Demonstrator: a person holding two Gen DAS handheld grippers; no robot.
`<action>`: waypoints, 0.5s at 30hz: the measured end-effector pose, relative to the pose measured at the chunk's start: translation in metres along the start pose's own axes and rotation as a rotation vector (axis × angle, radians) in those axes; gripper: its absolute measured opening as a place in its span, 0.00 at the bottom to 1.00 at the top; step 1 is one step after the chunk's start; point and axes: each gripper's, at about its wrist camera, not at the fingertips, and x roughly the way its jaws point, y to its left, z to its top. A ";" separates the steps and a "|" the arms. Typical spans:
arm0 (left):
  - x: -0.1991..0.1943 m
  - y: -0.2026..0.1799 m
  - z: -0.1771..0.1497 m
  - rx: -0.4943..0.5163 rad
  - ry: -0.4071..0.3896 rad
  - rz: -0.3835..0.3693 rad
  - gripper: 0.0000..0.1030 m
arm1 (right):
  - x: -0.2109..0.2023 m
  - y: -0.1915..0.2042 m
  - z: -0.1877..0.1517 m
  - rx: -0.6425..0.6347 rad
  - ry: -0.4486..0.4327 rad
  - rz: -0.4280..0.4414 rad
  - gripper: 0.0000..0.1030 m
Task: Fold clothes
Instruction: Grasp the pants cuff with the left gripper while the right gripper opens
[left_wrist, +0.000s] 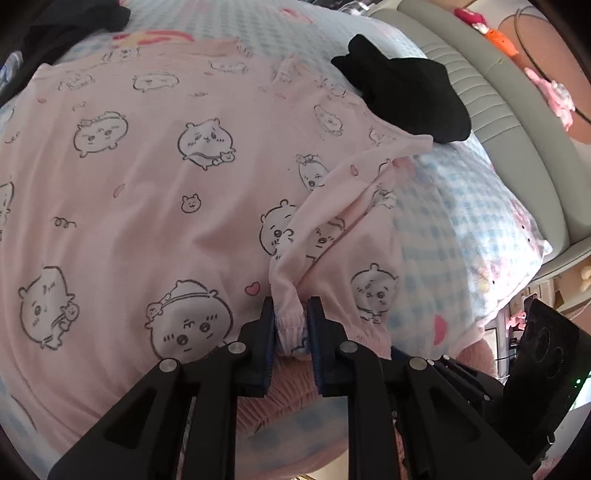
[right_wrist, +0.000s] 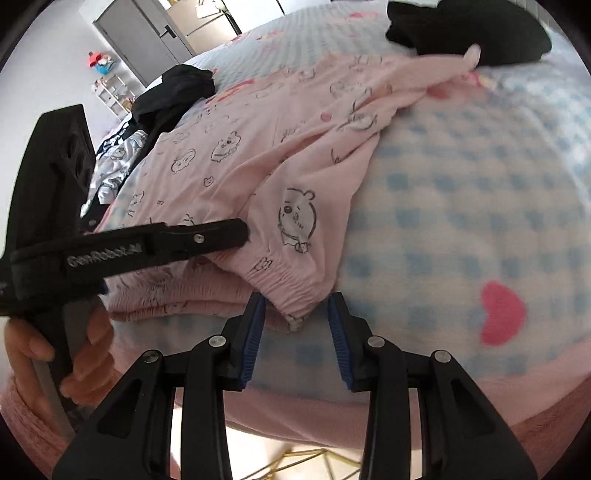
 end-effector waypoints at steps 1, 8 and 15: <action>0.003 -0.003 0.000 0.009 0.005 0.004 0.17 | 0.002 0.001 0.000 -0.003 0.005 -0.008 0.35; -0.030 -0.003 -0.004 -0.045 -0.146 0.052 0.09 | -0.005 -0.001 0.000 0.008 -0.008 -0.038 0.35; -0.088 0.011 -0.020 -0.078 -0.295 0.143 0.09 | -0.005 0.032 0.014 -0.117 -0.026 -0.021 0.35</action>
